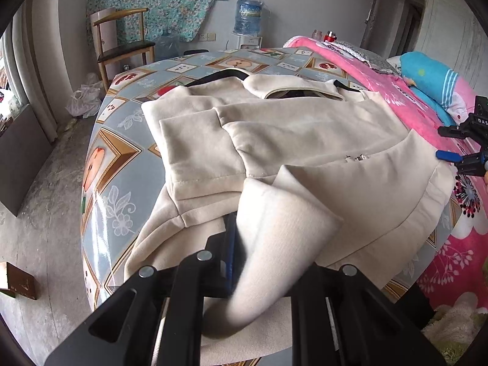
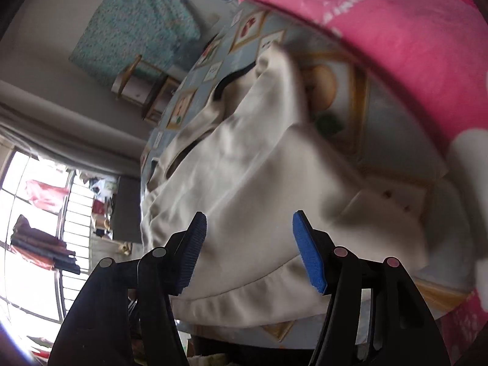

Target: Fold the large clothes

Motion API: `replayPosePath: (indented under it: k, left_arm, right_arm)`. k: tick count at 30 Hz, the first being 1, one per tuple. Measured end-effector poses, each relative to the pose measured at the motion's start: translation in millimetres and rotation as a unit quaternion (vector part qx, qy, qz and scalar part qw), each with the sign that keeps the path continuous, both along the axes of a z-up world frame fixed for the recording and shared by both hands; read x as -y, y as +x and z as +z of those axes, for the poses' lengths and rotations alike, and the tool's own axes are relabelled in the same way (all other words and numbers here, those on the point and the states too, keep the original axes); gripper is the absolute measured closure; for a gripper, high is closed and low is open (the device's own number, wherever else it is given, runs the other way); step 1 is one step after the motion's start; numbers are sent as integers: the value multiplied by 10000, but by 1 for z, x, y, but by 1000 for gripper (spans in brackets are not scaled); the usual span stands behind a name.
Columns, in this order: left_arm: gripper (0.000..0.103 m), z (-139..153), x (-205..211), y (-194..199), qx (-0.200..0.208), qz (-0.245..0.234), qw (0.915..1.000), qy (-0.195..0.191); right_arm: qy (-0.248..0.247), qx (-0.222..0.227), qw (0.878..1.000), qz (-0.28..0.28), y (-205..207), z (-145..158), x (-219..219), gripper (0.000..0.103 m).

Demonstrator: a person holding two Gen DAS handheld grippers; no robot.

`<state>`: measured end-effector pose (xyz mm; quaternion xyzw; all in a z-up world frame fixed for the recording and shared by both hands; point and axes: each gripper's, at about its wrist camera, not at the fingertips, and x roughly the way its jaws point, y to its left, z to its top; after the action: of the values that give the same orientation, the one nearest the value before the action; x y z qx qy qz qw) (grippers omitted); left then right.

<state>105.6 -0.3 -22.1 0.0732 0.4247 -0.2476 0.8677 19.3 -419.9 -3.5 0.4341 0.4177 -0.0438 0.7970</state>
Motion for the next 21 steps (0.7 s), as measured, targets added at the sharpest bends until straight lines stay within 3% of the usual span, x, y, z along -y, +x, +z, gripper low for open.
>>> replayPosePath:
  k: [5, 12, 16, 21]
  left_arm:
    - [89, -5, 3, 2, -69, 173, 9998, 75]
    - [89, -9, 1, 8, -286, 344, 9990, -7]
    - [89, -9, 1, 9, -327, 400, 9987, 1]
    - [89, -10, 4, 6, -188, 401, 9990, 116]
  right_arm:
    - [267, -40, 9996, 25, 26, -11, 31, 45]
    - [131, -512, 9952, 823, 56, -31, 37, 45]
    - [-140, -80, 9895, 1434, 38, -5, 17, 45]
    - [-731, 207, 9716, 2239, 27, 19, -2, 42]
